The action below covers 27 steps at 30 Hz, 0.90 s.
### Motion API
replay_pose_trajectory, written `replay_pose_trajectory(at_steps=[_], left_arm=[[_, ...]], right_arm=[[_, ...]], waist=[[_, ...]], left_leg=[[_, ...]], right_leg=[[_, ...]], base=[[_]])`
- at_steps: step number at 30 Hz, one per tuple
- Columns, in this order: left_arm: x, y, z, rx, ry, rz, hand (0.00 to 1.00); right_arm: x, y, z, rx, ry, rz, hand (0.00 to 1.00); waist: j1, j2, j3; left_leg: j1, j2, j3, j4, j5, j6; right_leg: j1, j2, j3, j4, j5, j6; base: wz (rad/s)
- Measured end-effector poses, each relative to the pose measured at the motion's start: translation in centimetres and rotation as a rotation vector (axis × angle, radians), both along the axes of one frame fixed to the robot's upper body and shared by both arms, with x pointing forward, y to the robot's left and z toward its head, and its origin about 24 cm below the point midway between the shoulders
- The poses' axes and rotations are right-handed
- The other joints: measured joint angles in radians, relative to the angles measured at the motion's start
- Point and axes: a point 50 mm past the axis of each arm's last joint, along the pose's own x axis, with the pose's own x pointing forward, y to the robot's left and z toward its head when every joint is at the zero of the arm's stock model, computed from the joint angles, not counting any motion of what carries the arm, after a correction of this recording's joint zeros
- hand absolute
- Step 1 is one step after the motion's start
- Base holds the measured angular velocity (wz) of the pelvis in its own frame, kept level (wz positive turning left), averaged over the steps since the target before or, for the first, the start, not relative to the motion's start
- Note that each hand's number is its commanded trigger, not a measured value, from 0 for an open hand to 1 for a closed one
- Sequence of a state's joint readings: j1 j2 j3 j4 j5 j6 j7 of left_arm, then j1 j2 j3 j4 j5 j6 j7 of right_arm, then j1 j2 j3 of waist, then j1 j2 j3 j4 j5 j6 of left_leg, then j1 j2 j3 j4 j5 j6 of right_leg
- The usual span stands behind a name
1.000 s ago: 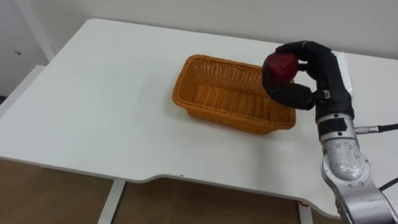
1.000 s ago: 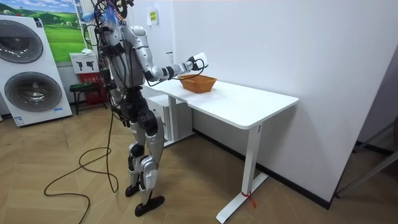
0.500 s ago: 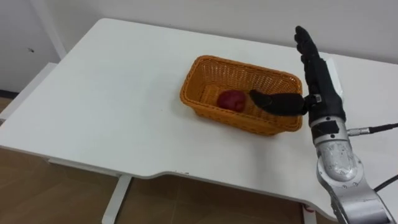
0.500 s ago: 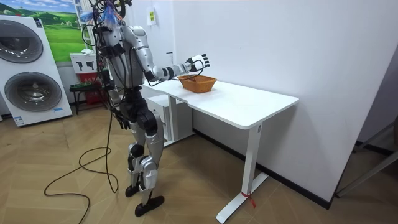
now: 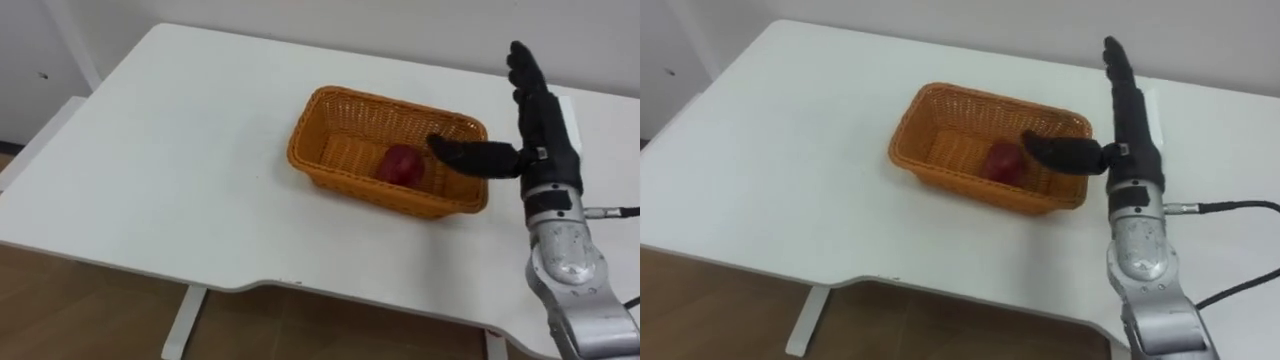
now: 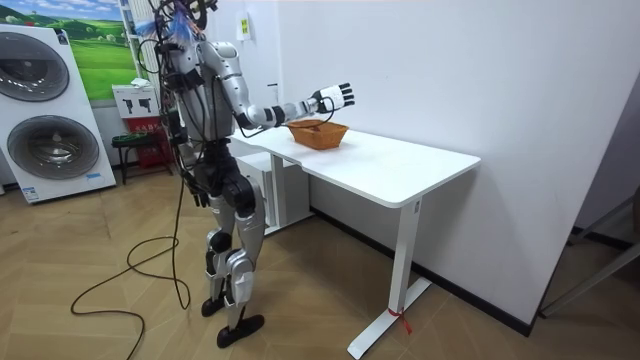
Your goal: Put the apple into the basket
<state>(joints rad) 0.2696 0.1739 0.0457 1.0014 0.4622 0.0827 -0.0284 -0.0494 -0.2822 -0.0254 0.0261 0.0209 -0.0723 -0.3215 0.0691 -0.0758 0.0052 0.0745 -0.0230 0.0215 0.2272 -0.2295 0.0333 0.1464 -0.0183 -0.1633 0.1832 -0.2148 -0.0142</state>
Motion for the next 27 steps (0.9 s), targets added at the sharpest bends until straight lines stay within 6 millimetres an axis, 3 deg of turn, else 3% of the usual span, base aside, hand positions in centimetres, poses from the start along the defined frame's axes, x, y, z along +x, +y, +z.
replay_pose_trajectory(at_steps=[4, 8, 12, 15, 19, 22, 27], left_arm=[[-0.4, 1.0, 0.3, 0.035, -0.023, 0.076, 0.00], [-1.1, 1.4, 0.4, 0.058, -0.024, 0.100, 0.00], [-1.6, 1.6, 0.4, 0.066, -0.017, 0.115, 0.00], [-1.7, 1.7, 0.5, 0.081, -0.019, 0.119, 0.00], [-1.8, 2.3, 0.7, 0.107, -0.021, 0.163, 0.00], [-2.0, 2.6, 0.8, 0.118, -0.016, 0.188, 0.00], [-2.5, 2.8, 0.8, 0.132, 0.009, 0.198, 0.00]], right_arm=[[-0.7, -3.8, 1.6, 0.010, -0.084, -0.204, 0.00], [-1.9, -7.0, 3.3, -0.017, -0.181, -0.400, 0.00], [-3.5, -10.2, 3.5, 0.019, -0.226, -0.603, 0.00], [-4.9, -12.4, 1.6, 0.058, -0.160, -0.750, 0.00], [-9.3, -14.9, -3.5, 0.144, 0.052, -0.940, 0.00], [-11.8, -15.8, -6.5, 0.212, 0.200, -1.049, 0.00], [-16.0, -15.6, -12.0, 0.310, 0.471, -1.180, 0.00]], waist=[[-0.032, -0.014, 0.0001], [-0.066, -0.012, 0.0008], [-0.099, -0.001, -0.0085], [-0.123, 0.004, -0.0119], [-0.135, -0.005, -0.0152], [-0.136, 0.003, -0.0129], [-0.142, -0.003, -0.0108]], left_leg=[[0.007, 0.000, 0.002, -0.003, 0.000, 0.001], [0.002, -0.002, 0.007, 0.001, 0.000, 0.001], [0.002, 0.004, 0.030, 0.003, 0.000, 0.001], [0.001, 0.005, 0.035, 0.002, 0.000, 0.001], [0.011, 0.008, 0.042, -0.007, 0.000, 0.000], [0.017, 0.011, 0.062, -0.009, 0.000, 0.000], [0.016, 0.010, 0.064, -0.006, 0.000, 0.001]], right_leg=[[0.009, 0.000, -0.003, -0.003, 0.000, 0.000], [0.009, -0.001, -0.003, -0.016, 0.003, 0.004], [-0.003, 0.002, 0.020, -0.013, 0.003, 0.004], [0.000, 0.002, 0.024, -0.009, 0.003, 0.004], [0.007, 0.004, 0.027, -0.007, 0.003, 0.004], [-0.001, 0.006, 0.051, 0.005, 0.003, 0.004], [-0.004, 0.007, 0.064, 0.002, 0.003, 0.003]], base=[[0.01], [-0.04], [-0.15], [-0.07], [-0.01], [-0.19], [-0.04]])
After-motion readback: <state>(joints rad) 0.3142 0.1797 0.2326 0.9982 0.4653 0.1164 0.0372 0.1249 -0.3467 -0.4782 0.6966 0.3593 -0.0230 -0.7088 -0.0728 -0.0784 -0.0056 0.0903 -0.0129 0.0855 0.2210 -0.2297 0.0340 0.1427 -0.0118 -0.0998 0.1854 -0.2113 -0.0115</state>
